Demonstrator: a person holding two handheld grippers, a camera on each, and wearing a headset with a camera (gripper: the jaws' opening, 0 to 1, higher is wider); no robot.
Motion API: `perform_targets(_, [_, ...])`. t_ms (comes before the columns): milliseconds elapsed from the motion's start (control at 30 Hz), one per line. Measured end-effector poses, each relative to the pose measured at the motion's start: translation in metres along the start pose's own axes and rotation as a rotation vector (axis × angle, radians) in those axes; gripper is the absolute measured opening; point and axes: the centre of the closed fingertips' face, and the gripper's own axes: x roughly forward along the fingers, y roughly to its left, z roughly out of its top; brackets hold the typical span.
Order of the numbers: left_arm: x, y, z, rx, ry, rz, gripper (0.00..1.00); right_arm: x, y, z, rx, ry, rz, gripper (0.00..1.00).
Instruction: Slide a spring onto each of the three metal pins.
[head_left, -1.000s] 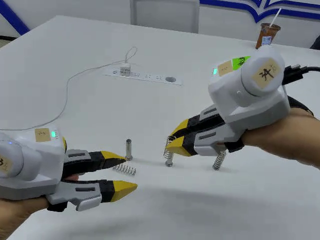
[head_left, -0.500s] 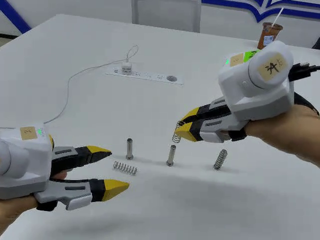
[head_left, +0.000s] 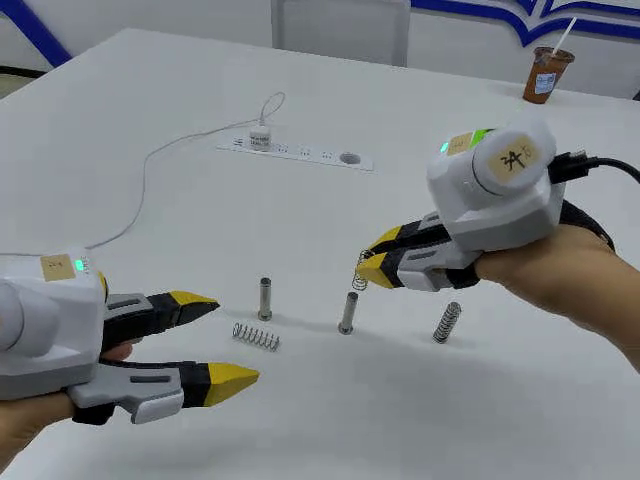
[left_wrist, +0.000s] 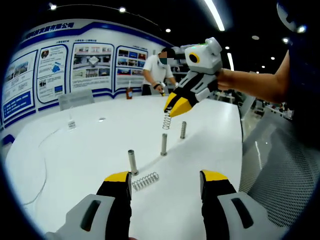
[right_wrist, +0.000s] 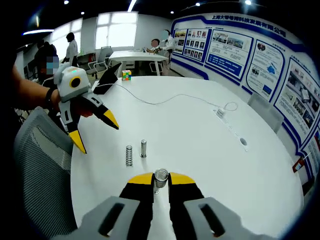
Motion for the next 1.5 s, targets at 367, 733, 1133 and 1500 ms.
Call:
perform_targets(367, [-0.003,0.001,-0.002,-0.008,0.001,0.008,0.56,0.007,0.001,-0.007,0.014,0.018,0.016,0.12])
perform_targets(733, [-0.003,0.001,-0.002,-0.009,0.002,0.009,0.55,0.014,0.001,-0.014,0.03,0.029,0.026,0.12])
perform_targets(1133, [-0.004,0.001,-0.004,-0.012,0.006,0.012,0.55,0.033,0.002,-0.036,0.059,0.065,0.032,0.12])
perform_targets(1500, [-0.004,0.002,-0.004,-0.013,0.005,0.011,0.54,0.045,0.0,-0.047,0.079,0.083,0.025,0.12])
